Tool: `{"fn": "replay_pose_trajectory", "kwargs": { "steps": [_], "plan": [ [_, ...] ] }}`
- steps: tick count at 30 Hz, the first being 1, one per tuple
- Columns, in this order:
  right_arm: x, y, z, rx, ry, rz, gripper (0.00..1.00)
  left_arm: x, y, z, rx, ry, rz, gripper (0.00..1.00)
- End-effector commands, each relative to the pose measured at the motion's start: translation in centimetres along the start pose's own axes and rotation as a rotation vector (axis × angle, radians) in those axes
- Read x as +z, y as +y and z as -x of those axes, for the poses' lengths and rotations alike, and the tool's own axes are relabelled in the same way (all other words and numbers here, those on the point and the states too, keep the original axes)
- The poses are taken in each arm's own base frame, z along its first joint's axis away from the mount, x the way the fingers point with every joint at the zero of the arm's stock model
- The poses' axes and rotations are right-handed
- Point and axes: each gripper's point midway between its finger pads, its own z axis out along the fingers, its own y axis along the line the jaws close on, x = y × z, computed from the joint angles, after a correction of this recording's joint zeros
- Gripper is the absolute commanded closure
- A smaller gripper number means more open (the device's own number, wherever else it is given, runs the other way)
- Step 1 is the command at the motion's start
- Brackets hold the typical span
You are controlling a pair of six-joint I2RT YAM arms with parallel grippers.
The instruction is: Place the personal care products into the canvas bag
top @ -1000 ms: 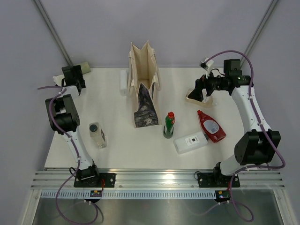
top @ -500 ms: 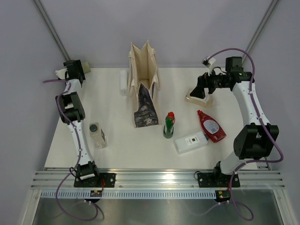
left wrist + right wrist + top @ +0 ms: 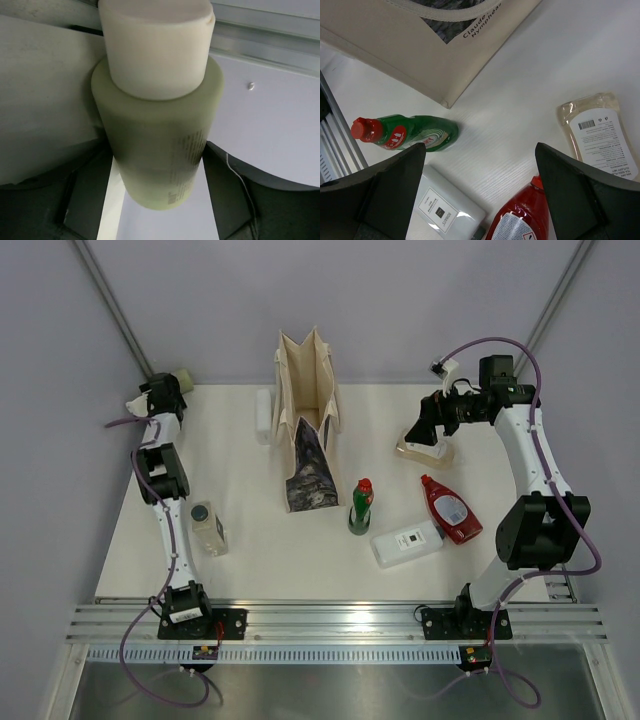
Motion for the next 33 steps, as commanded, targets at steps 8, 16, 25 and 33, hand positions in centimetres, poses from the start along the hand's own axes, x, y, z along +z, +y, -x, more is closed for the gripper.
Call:
{"fn": "replay_pose_trajectory", "kwargs": {
  "steps": [8, 16, 25, 33],
  "plan": [
    [-0.7, 0.2, 1.1, -0.002, -0.02, -0.008, 0.0, 1.8, 2.2, 0.9, -0.102, -0.023, 0.002, 0.57],
    [-1.1, 0.7, 2.2, -0.029, -0.066, 0.006, 0.0, -3.7, 0.9, 0.3, 0.038, 0.078, 0.016, 0.58],
    [-2.1, 2.2, 2.4, -0.064, -0.137, 0.032, 0.01, -16.2, 4.3, 2.7, 0.315, 0.138, 0.17, 0.55],
    [-3.2, 4.0, 2.2, -0.088, -0.175, 0.043, 0.01, -22.1, 8.6, 4.5, 0.586, 0.226, 0.45, 0.37]
  ]
}}
